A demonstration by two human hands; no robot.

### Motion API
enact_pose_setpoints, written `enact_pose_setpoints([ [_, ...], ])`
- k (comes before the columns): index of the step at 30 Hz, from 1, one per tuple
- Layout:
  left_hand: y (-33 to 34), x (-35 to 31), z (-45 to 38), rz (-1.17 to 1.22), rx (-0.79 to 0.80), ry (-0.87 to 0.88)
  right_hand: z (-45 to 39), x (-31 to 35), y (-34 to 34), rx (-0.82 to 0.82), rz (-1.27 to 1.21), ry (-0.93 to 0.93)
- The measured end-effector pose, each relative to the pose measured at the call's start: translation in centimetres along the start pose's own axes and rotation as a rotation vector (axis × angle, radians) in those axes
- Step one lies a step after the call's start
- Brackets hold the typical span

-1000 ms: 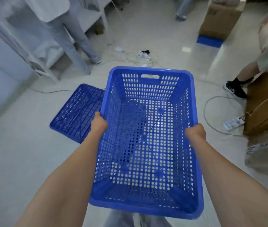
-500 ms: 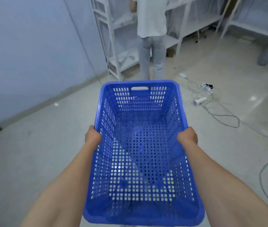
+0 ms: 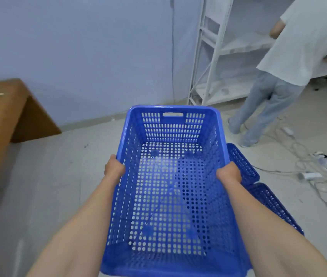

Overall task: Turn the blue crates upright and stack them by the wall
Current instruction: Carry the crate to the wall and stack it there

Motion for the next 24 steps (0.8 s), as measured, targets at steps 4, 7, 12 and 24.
enact_pose_setpoints([
  [4,-2.3,0.1,-6.4,0.013,-0.064,-0.046,-3.3,8.6,1.9,0.001,0.035,-0.085],
  [7,-3.2,0.1,-11.7,0.035,-0.102,-0.096,-6.8,15.1,3.9,0.022,0.054,-0.143],
  [12,-4.1,-0.8,-22.3,0.095,-0.177,-0.163,-13.7,26.8,7.2,0.074,0.063,-0.226],
  [24,-8.4,-4.6,-42.0,0.228,-0.345,-0.251,-24.4,54.6,11.3,0.118,0.118,-0.402],
])
Point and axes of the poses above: each hand's wrist, its own z-axis away from the middle knuckle, its own y-axis out of the palm, x = y × z, the point moved 6 cm from there along -z, towards the middle knuckle, and after that the axes turned 15 degrees about z, right-handed, at the moved point
